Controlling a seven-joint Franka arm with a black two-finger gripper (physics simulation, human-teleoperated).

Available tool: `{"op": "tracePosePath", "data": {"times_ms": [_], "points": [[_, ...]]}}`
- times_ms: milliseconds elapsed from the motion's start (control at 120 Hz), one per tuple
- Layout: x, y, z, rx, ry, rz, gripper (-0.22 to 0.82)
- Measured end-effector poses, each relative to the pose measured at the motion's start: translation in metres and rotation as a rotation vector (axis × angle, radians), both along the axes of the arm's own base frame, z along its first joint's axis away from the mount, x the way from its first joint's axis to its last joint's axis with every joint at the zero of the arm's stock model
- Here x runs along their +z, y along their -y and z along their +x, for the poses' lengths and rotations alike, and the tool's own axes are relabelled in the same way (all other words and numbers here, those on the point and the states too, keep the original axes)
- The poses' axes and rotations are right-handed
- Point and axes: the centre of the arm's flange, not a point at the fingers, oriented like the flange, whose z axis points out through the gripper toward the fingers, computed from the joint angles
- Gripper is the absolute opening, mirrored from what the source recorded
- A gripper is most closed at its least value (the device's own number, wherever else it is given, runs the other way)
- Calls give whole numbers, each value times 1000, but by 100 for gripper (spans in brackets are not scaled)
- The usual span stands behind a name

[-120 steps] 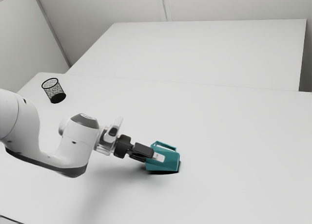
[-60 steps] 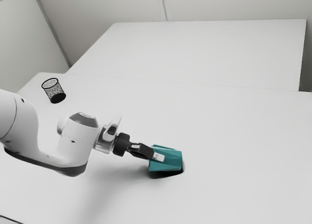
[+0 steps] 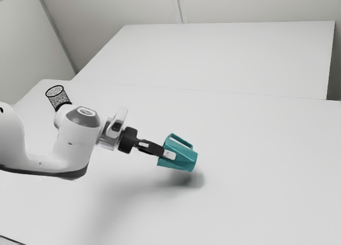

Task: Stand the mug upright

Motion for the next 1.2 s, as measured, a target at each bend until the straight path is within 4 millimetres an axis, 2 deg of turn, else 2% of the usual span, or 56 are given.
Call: {"op": "tracePosePath", "data": {"times_ms": [175,333,425,658,900,1200], "points": [[44,-6,19,-94,67,151,-18],[67,-13,30,-158,60,310,-18],[88,-15,38,-190,53,404,-18],[109,-22,45,-219,-23,635,-18],[111,-31,44,-184,-107,853,-18],[95,-33,40,-78,-173,1007,-18]]}}
